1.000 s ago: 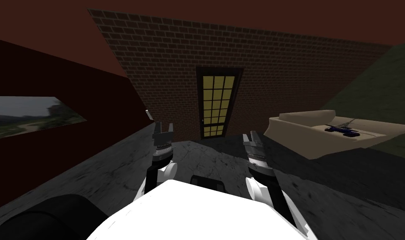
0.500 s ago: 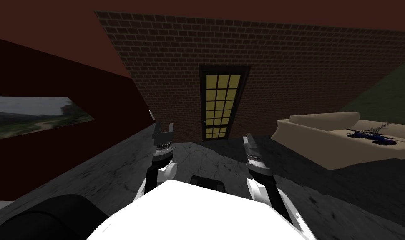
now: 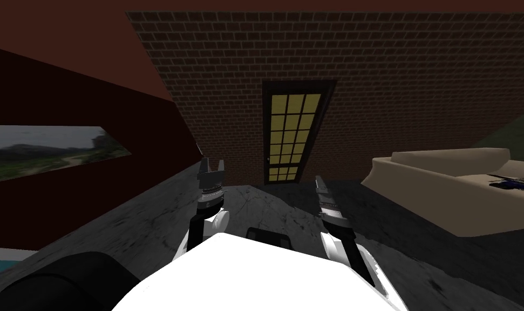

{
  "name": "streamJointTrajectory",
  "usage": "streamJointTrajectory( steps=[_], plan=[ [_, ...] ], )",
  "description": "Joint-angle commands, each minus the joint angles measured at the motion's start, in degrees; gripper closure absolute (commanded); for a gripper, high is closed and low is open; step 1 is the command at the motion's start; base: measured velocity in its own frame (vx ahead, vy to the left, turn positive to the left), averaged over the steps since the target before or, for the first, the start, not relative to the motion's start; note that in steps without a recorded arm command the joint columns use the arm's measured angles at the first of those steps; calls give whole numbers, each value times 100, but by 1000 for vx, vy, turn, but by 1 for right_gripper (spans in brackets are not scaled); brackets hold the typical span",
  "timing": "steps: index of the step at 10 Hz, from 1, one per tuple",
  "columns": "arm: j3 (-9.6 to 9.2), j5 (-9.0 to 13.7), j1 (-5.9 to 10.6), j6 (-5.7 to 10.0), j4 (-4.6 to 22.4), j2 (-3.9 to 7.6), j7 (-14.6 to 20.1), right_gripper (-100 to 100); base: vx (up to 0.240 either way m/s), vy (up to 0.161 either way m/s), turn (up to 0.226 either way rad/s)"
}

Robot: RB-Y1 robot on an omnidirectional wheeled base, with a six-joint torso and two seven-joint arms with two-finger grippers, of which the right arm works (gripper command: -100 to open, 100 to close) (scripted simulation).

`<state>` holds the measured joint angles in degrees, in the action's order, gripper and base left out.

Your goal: Pull the door open

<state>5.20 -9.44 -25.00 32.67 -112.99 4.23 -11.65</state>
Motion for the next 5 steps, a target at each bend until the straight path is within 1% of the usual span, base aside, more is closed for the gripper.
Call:
streamJointTrajectory(
  steps=[1, 5],
  plan=[
    [80, -68, 46, 48, 177, 29, -185, -100, 119, 57, 63],
    [260, -227, 151, 187, 623, 74, -598, -100, 111, 40, 67]
  ],
)
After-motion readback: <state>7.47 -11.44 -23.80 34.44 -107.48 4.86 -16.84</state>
